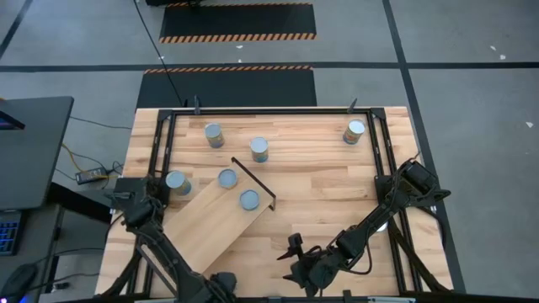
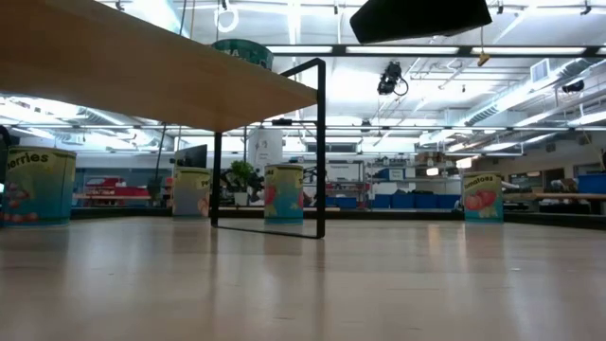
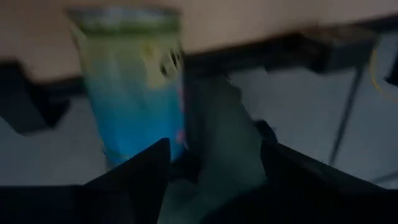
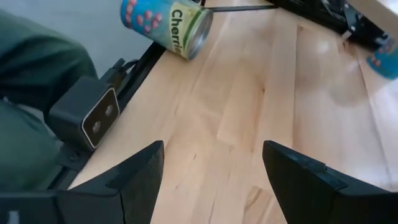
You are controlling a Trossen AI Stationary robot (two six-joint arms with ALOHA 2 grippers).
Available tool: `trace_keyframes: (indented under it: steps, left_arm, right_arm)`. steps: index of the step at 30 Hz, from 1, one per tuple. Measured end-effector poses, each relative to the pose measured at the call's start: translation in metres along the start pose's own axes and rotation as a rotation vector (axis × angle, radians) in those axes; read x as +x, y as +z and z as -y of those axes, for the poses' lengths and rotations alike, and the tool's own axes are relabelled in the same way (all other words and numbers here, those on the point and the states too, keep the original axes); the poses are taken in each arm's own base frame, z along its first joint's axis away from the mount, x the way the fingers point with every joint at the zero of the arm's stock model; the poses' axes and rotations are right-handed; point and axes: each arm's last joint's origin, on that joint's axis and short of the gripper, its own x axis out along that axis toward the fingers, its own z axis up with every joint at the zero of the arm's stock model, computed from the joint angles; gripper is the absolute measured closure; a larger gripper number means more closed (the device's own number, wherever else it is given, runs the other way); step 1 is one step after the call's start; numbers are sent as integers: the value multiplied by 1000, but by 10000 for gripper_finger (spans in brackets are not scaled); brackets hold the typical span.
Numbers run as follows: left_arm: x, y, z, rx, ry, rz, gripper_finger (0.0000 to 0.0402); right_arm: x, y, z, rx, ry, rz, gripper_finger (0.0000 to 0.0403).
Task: Pick and place cans onto a shelf
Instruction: Put the right canned cherries on the shelf
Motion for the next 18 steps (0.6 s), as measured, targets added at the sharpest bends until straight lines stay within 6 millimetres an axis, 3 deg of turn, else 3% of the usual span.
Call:
trace_keyframes:
  steps: [11, 18]
  left_arm:
    - [-14, -19, 5, -40, -96, -91, 157]
    - [-11, -11, -16, -8, 79, 47, 157]
  right_arm:
    - [3, 0, 6, -49, -14, -9, 124]
    - [5, 0, 10, -44, -22, -14, 124]
